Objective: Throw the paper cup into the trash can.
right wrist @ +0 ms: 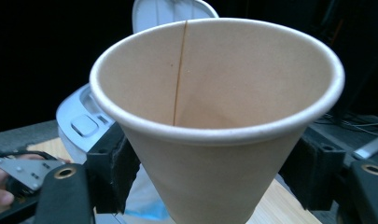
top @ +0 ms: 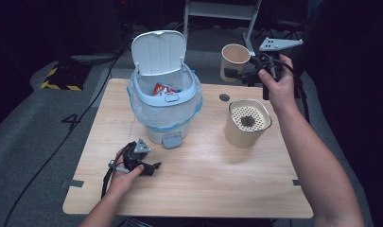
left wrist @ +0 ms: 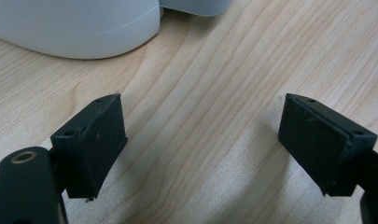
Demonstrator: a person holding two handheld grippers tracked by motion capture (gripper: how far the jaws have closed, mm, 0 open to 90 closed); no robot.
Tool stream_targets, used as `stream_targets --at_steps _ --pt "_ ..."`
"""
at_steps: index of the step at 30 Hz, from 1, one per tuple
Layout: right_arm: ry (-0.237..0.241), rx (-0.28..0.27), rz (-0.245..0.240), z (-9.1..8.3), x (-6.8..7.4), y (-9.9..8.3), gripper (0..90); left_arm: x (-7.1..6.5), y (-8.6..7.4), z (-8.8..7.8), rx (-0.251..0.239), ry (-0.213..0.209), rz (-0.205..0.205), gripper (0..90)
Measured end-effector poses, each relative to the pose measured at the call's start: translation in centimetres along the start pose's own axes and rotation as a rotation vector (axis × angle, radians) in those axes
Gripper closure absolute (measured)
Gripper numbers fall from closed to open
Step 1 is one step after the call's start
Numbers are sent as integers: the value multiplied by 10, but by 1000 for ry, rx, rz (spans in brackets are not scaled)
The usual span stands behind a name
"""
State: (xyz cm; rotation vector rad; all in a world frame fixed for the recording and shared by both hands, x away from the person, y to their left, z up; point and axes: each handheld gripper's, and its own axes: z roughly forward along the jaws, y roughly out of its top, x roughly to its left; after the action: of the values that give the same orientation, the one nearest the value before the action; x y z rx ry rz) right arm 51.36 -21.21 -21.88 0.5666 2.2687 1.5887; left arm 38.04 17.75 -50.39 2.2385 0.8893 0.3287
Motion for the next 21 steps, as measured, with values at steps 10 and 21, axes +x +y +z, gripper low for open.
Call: stream_targets --at_steps 10,21 --pt "84 14 -27 36 10 15 277 0 1 1 -1 -6 4 151" --pt "96 11 -39 74 27 26 277 0 1 1 -1 -7 4 152"
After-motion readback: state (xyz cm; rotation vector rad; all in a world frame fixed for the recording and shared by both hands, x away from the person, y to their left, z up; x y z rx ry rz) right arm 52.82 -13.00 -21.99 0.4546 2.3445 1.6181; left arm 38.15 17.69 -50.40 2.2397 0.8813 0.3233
